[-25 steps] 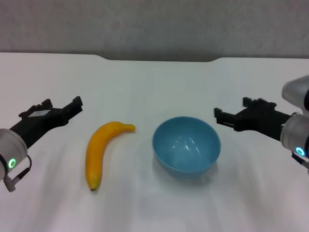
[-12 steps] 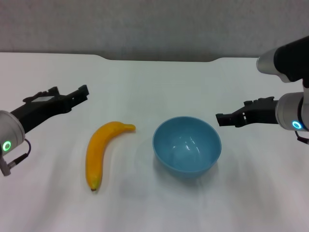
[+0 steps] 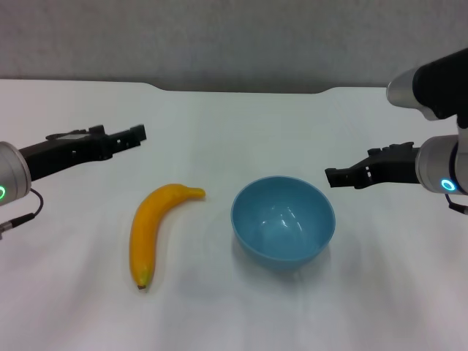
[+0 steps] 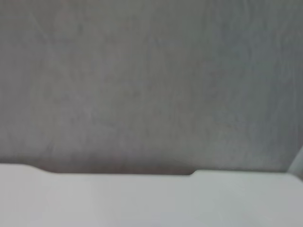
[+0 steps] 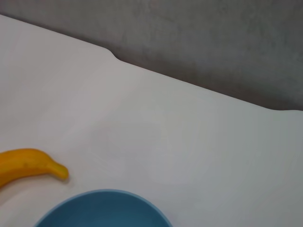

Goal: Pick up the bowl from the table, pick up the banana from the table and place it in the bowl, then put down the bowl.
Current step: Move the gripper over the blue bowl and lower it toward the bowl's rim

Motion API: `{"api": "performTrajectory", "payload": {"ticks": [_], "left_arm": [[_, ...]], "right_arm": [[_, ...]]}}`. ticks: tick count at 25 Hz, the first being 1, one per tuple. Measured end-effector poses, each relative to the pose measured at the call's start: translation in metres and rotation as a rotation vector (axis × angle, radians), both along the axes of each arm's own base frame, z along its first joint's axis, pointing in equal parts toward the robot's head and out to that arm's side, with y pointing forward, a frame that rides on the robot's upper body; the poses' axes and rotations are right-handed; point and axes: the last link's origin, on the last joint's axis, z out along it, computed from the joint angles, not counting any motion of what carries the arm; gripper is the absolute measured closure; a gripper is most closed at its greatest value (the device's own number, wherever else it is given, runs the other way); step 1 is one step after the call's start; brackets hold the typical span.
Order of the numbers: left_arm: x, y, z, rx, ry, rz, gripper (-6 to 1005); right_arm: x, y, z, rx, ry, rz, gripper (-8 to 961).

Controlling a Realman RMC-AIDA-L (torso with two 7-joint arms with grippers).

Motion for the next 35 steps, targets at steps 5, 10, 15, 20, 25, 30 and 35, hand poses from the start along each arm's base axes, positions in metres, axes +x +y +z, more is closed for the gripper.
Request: {"api": "performTrajectory", "payload": {"ticks": [5,10,15,20,25,30,35], "left_arm": [[-0.006,0.006,0.006,0.006,0.101,0.085,106],[-0.017,0.009,0.019,0.019,0.181,0.154,106],[-0.018,0.013,0.019,0.01,0.237,0.18,105],[-0.02,0.014,0.014,-0.022,0.316,0.192,105],[-0.022,0.013,0.01,-0.045,0.359,0.194,105],[-0.024,0.012,0.007,-0.053,0.366,0.197,105],[-0.033,0.013,0.0,-0.068,0.367,0.218,105]], "right_arm": [[-0.003,0.001,-0.001,-0.006,-0.004,0.01,52],[-0.008,0.003,-0.004,-0.02,-0.007,0.009,53],[-0.011,0.011,-0.01,-0.061,-0.018,-0.044,54],[-0.004,0.012,-0.014,-0.078,-0.021,-0.093,55],[0.005,0.013,-0.018,-0.095,-0.031,-0.144,56],[0.024,0.016,-0.026,-0.083,-0.03,-0.196,58],[0.034,0.026,-0.04,-0.067,-0.013,-0.212,65]]}}
